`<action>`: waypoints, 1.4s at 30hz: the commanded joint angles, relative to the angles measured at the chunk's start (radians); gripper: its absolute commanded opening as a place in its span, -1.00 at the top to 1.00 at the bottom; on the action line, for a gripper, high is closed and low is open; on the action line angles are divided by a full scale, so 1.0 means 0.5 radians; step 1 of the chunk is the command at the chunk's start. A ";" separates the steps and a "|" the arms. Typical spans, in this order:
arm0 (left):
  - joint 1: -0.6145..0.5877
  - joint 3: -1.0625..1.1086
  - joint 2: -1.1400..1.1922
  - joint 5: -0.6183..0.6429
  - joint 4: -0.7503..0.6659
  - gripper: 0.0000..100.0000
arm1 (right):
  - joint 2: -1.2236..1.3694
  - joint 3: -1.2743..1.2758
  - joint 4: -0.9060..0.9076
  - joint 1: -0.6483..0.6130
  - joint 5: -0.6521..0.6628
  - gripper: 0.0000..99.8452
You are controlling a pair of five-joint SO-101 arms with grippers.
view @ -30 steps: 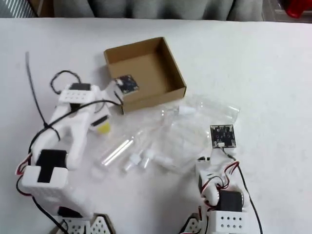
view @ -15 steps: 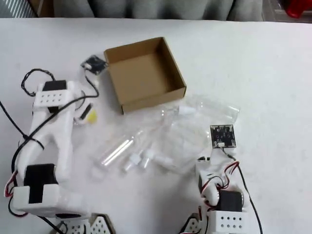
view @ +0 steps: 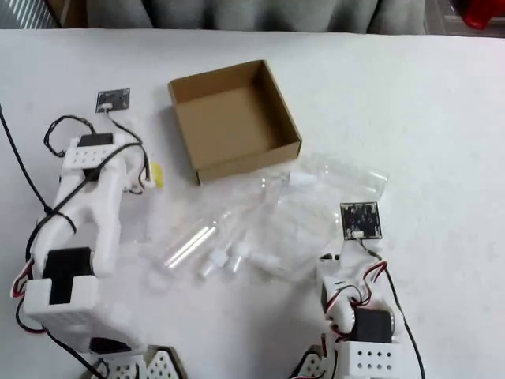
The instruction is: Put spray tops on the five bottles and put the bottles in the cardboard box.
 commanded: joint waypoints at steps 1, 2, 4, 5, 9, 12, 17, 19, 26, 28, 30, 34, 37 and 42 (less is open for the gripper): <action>-0.017 -0.141 -0.041 -0.129 0.015 0.50 | -0.014 0.018 -0.035 0.014 0.018 0.97; -0.017 -0.141 -0.041 -0.129 0.034 0.40 | -0.014 0.018 -0.035 0.014 0.018 0.97; -0.023 -0.141 -0.041 -0.138 0.077 0.25 | -0.014 0.018 -0.035 0.014 0.018 0.97; -0.029 -0.141 -0.041 -0.141 0.089 0.21 | -0.014 0.018 -0.035 0.014 0.018 0.97; -0.044 -0.141 -0.044 -0.350 0.095 0.19 | -0.014 0.018 -0.035 0.014 0.018 0.97; -0.041 -0.141 -0.044 -0.534 0.095 0.19 | -0.014 0.018 -0.035 0.014 0.018 0.97; -0.008 -0.141 -0.044 -0.835 0.163 0.19 | -0.014 0.018 -0.035 0.014 0.018 0.97; 0.017 -0.141 -0.044 -0.951 0.163 0.19 | -0.014 0.018 -0.035 0.014 0.018 0.97; 0.106 -0.141 -0.041 -0.847 0.150 0.20 | -0.014 0.018 -0.035 0.014 0.018 0.97; 0.167 -0.144 -0.041 -0.847 0.150 0.26 | -0.014 0.018 -0.032 0.014 0.018 0.97; 0.207 -0.212 -0.026 -0.844 0.163 0.36 | -0.014 0.018 -0.032 0.014 0.018 0.97; 0.170 -0.298 -0.026 -0.568 0.166 0.33 | -0.014 0.018 -0.032 0.017 0.018 0.97; 0.155 -0.292 -0.026 -0.460 0.166 0.24 | -0.014 0.018 -0.032 0.017 0.018 0.97; 0.173 -0.227 -0.026 -0.666 0.196 0.33 | -0.014 0.018 -0.032 0.017 0.018 0.97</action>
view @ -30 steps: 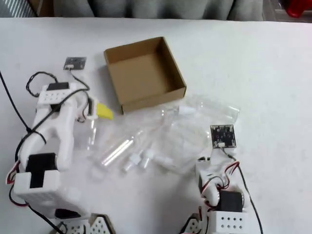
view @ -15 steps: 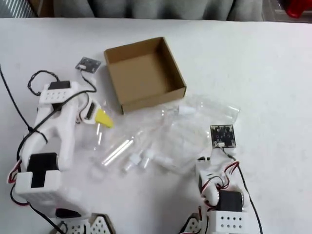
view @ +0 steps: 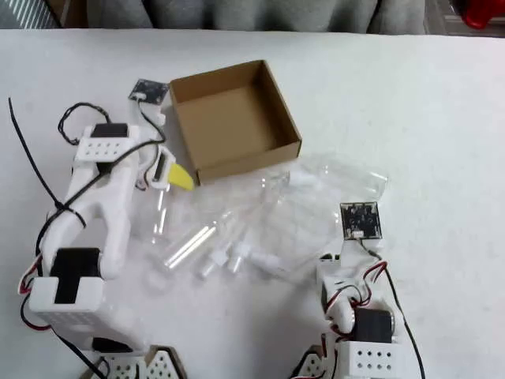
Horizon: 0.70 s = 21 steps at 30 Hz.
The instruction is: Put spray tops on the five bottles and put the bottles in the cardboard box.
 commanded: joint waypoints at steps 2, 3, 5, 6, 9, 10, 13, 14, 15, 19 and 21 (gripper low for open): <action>-0.005 -0.018 -0.026 -0.083 0.006 0.36 | -0.014 0.018 -0.032 0.017 0.018 0.97; -0.005 -0.006 -0.023 -0.061 0.006 0.37 | -0.014 0.018 -0.032 0.017 0.018 0.97; -0.002 0.040 -0.023 0.000 0.003 0.37 | -0.014 0.018 -0.032 0.017 0.018 0.97; 0.008 0.058 -0.023 0.049 0.003 0.37 | -0.014 0.018 -0.032 0.017 0.018 0.97; 0.014 0.110 -0.023 0.169 -0.040 0.37 | -0.014 0.018 -0.032 0.017 0.018 0.97; 0.011 0.126 -0.023 0.196 -0.077 0.37 | -0.014 0.018 -0.032 0.017 0.018 0.97; 0.002 0.181 -0.023 0.255 -0.181 0.37 | -0.014 0.018 -0.032 0.017 0.018 0.97; 0.005 0.196 -0.023 0.279 -0.206 0.37 | -0.014 0.018 -0.032 0.017 0.018 0.97; 0.008 0.209 -0.023 0.292 -0.227 0.37 | -0.014 0.018 -0.032 0.017 0.018 0.97; 0.014 0.224 -0.023 0.295 -0.249 0.37 | -0.014 0.018 -0.032 0.017 0.018 0.97; 0.014 0.224 -0.020 0.295 -0.249 0.37 | -0.014 0.018 -0.032 0.017 0.018 0.97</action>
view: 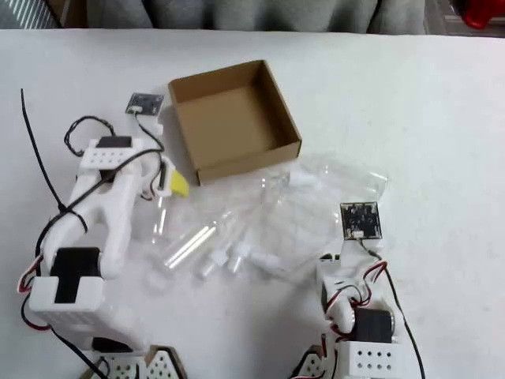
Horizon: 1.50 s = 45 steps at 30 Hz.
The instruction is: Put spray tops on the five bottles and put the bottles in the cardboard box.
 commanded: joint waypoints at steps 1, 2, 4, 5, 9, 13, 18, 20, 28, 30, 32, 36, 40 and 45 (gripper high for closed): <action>0.014 -0.018 -0.017 0.025 -0.046 0.38 | -0.014 0.018 -0.032 0.017 0.018 0.97; 0.014 -0.018 -0.011 0.025 -0.046 0.38 | -0.014 0.018 -0.032 0.017 0.018 0.97; 0.014 -0.043 0.051 0.028 -0.046 0.40 | -0.014 0.018 -0.032 0.017 0.018 0.97; 0.014 -0.080 0.087 0.025 -0.034 0.44 | -0.014 0.018 -0.032 0.017 0.018 0.97; 0.011 -0.258 0.222 0.006 0.114 0.58 | -0.014 0.018 -0.032 0.017 0.018 0.97; 0.011 -0.319 0.281 0.006 0.153 0.59 | -0.014 0.018 -0.032 0.017 0.018 0.97; 0.011 -0.313 0.281 0.006 0.153 0.65 | -0.014 0.018 -0.032 0.017 0.018 0.97; 0.002 -0.322 0.281 0.006 0.153 0.80 | -0.014 0.018 -0.032 0.017 0.018 0.97; -0.091 -0.325 0.275 0.009 0.157 0.86 | -0.017 -0.110 -0.048 0.161 0.025 0.96; -0.103 -0.322 0.256 0.009 0.157 0.86 | -0.017 -0.153 -0.124 0.229 0.160 0.96; -0.103 -0.295 0.198 0.009 0.160 0.86 | -0.014 -0.160 -0.284 0.293 0.466 0.96; -0.091 -0.166 0.048 0.009 0.141 0.86 | -0.011 -0.212 -0.394 0.244 0.985 0.96; -0.100 -0.064 -0.072 0.009 0.086 0.85 | -0.008 -0.439 -0.235 0.078 1.126 0.96; -0.100 0.040 -0.155 0.009 -0.006 0.85 | -0.005 -0.644 -0.146 -0.106 1.138 0.96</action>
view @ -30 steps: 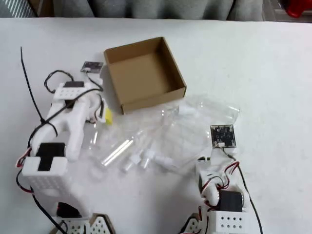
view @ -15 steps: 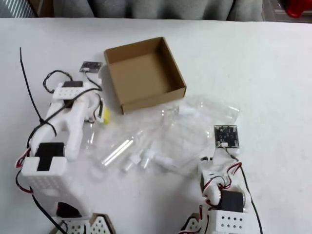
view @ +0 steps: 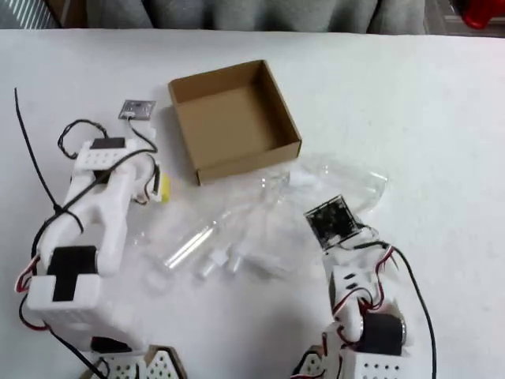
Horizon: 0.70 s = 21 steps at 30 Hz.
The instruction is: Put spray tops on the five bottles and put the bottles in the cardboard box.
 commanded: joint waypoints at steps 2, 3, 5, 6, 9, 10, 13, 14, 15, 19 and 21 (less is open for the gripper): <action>-0.026 0.012 -0.170 0.006 -0.086 0.85 | 0.060 -0.221 0.026 -0.213 0.031 0.96; -0.026 0.009 -0.167 0.006 -0.086 0.85 | 0.109 -0.252 0.026 -0.262 0.031 0.96; -0.026 0.009 -0.167 0.006 -0.086 0.85 | 0.269 -0.319 0.026 -0.373 0.031 0.96; -0.026 0.009 -0.167 0.006 -0.086 0.85 | 0.379 -0.362 0.026 -0.437 0.031 0.96; -0.057 0.003 -0.167 0.003 -0.089 0.85 | 0.763 -0.534 0.035 -0.618 0.031 0.96; -0.069 -0.003 -0.167 0.003 -0.089 0.85 | 0.904 -0.605 0.057 -0.677 0.031 0.96; -0.091 0.003 -0.167 0.006 -0.132 0.85 | 1.336 -0.838 0.180 -0.848 0.031 0.90; -0.091 0.003 -0.167 0.006 -0.138 0.85 | 1.484 -0.921 0.238 -0.891 0.031 0.84; -0.091 0.006 -0.167 0.006 -0.141 0.85 | 1.625 -1.003 0.284 -0.931 0.034 0.79; -0.091 0.006 -0.167 0.006 -0.144 0.85 | 2.143 -1.255 0.376 -1.057 0.203 0.71; -0.091 0.006 -0.167 0.006 -0.144 0.85 | 2.358 -1.332 0.367 -1.069 0.292 0.70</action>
